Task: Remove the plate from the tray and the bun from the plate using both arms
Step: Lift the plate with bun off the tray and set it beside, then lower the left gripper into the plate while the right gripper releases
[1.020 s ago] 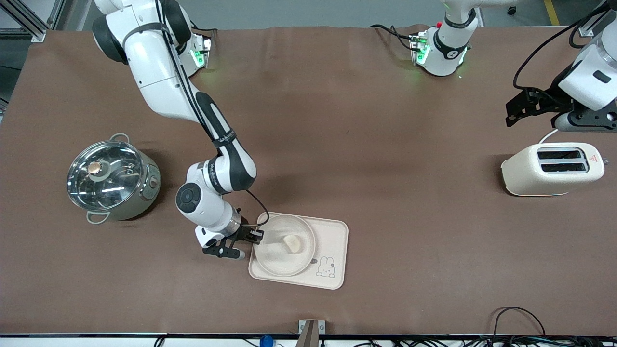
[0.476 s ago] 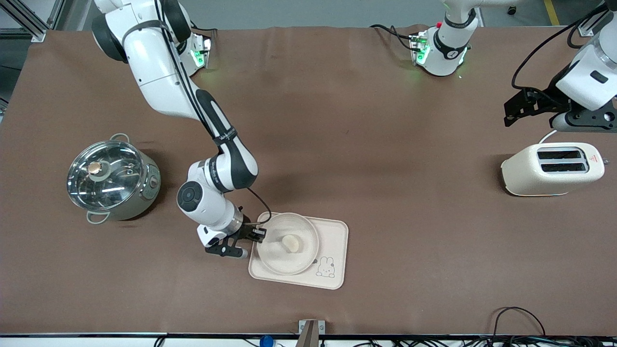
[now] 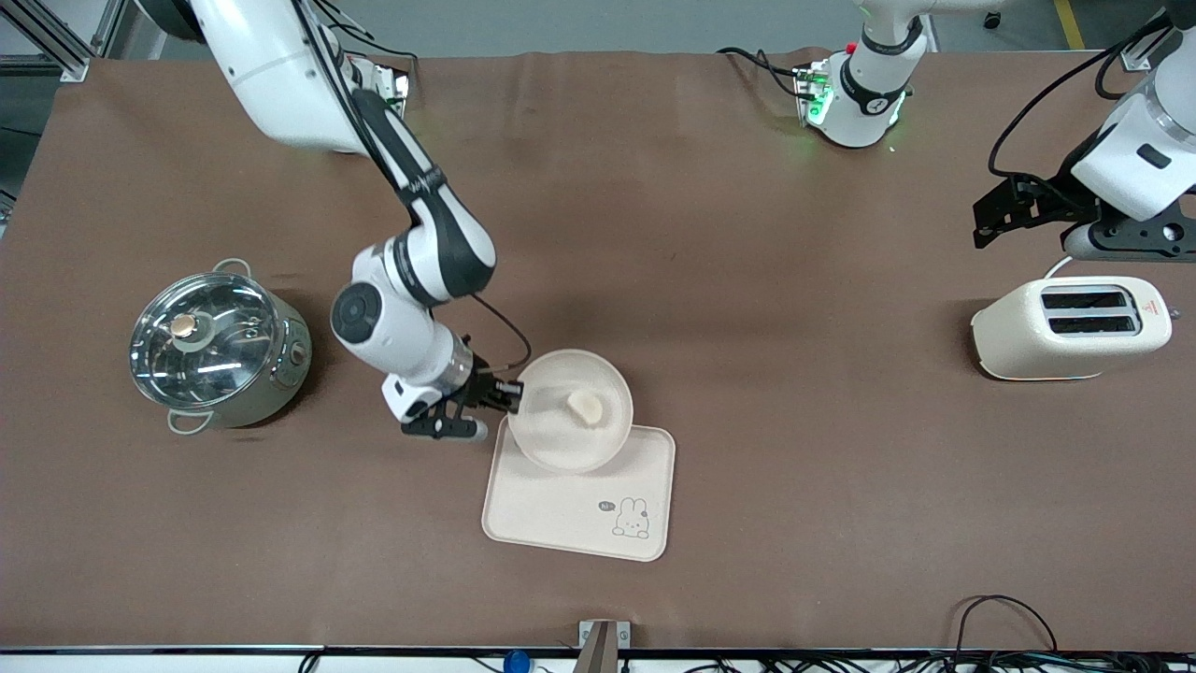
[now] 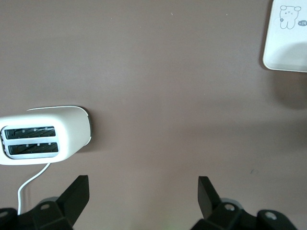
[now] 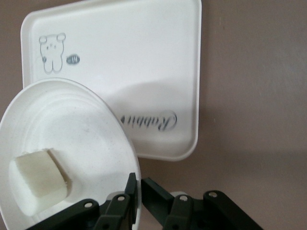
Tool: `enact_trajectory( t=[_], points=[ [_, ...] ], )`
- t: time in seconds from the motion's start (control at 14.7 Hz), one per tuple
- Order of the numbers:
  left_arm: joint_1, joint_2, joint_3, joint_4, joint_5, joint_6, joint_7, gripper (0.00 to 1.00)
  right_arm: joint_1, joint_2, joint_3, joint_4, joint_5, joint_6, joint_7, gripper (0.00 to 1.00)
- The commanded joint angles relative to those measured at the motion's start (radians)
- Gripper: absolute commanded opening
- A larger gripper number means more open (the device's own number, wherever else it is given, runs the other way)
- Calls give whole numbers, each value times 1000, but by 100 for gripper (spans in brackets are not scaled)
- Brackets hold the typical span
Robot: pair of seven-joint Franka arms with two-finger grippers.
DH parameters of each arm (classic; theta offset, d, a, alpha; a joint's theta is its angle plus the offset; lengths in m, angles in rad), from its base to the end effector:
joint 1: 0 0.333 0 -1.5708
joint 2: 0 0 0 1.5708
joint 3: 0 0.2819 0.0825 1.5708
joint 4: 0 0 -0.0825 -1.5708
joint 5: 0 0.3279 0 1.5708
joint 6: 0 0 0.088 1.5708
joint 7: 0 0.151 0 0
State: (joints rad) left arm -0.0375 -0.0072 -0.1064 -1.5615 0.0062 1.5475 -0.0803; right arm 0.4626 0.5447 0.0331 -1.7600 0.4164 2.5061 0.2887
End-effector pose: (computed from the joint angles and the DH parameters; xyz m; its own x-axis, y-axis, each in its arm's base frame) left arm 0.4889 -0.0701 0.5518 0.9980 -0.0634 -0.0063 -0.0635 -0.9980 -0.0075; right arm 0.5539 0.3064 0.2441 0.9916 -0.1200 0.0477 -0.0965 -0.9340 -0.3439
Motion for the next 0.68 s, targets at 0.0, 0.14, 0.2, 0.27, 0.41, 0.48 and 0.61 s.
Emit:
enact_trajectory(
  t=[0.0,0.14,0.2,0.27,0.41,0.48,0.61],
  points=[
    [-1,6,-6,12,-2,-6,-9,100,-9,-124,65,-270,16,167,-25,0],
    [-2,15,-6,12,-3,-6,-10,100,-9,-117,109,-353,18,303,-20,0],
    [-2,19,-6,12,-9,-4,-10,100,-9,-111,131,-374,18,350,-20,0],
    [-5,36,-7,14,-14,-4,-24,100,-10,-89,151,-378,21,384,-19,0],
    [-30,73,-31,14,-14,32,-109,100,-7,-62,162,-377,21,411,-20,0],
    [-44,97,-47,14,-12,58,-169,100,-2,-49,165,-377,21,428,-23,0],
    [-86,163,-77,15,0,123,-293,100,21,-28,162,-378,21,477,-25,0]
  ],
)
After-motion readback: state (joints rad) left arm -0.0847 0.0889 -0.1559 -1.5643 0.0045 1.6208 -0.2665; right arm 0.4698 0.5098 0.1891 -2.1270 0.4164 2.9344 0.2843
